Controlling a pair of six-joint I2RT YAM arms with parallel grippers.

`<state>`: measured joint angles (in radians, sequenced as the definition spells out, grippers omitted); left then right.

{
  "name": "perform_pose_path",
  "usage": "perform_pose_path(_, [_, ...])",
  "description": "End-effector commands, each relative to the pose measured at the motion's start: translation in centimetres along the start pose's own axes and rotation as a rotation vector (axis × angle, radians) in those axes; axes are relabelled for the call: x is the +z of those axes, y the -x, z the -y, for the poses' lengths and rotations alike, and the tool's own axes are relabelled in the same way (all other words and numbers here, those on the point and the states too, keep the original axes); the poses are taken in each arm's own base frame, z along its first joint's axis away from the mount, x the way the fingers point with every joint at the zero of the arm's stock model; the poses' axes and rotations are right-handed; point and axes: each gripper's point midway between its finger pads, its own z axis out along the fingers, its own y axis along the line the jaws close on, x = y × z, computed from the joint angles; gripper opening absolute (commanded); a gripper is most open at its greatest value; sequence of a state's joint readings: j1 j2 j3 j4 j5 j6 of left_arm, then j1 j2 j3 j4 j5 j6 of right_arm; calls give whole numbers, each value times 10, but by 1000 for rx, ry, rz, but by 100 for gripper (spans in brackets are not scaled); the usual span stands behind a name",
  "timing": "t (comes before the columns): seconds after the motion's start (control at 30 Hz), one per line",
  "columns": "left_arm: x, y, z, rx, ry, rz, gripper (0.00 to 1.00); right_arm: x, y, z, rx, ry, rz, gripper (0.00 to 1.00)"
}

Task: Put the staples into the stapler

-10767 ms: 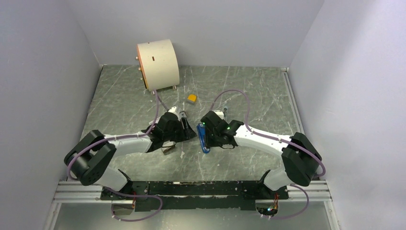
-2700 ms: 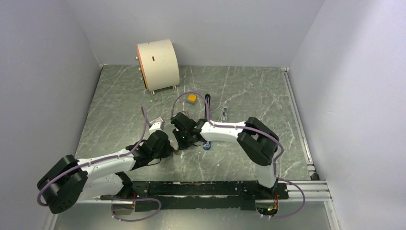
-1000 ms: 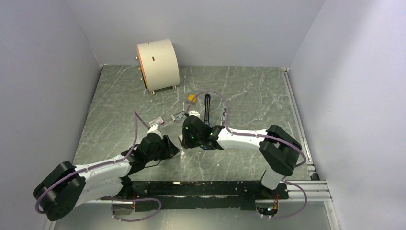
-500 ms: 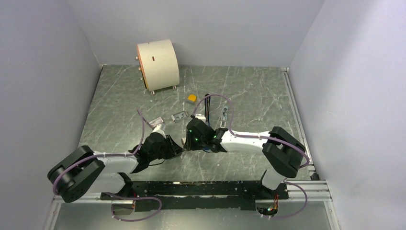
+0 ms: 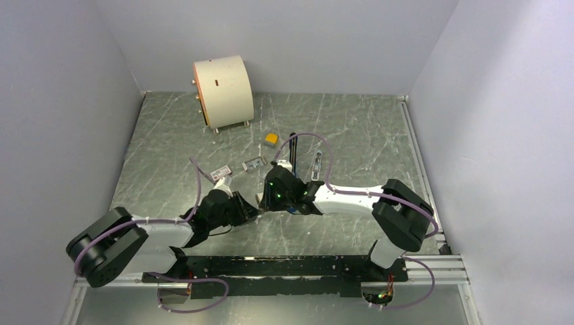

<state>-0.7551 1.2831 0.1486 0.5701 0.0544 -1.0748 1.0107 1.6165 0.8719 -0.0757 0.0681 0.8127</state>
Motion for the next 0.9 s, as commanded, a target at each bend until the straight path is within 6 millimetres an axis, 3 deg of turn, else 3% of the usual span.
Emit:
perform_pose_path(0.0, [-10, 19, 20, -1, -80, 90, 37, -3, 7, -3, 19, 21, 30, 22])
perform_pose_path(0.17, [-15, 25, 26, 3, -100, 119, 41, -3, 7, -4, 30, 41, 29, 22])
perform_pose_path(0.5, [-3, 17, 26, -3, -110, 74, 26, -10, 11, -12, 39, 85, 32, 22])
perform_pose_path(0.73, [1, 21, 27, 24, -103, 84, 35, -14, 8, -17, 54, 118, 7, 22])
perform_pose_path(0.87, [-2, 23, 28, 23, -109, 100, 35, -13, 7, -19, 63, 127, -6, 22])
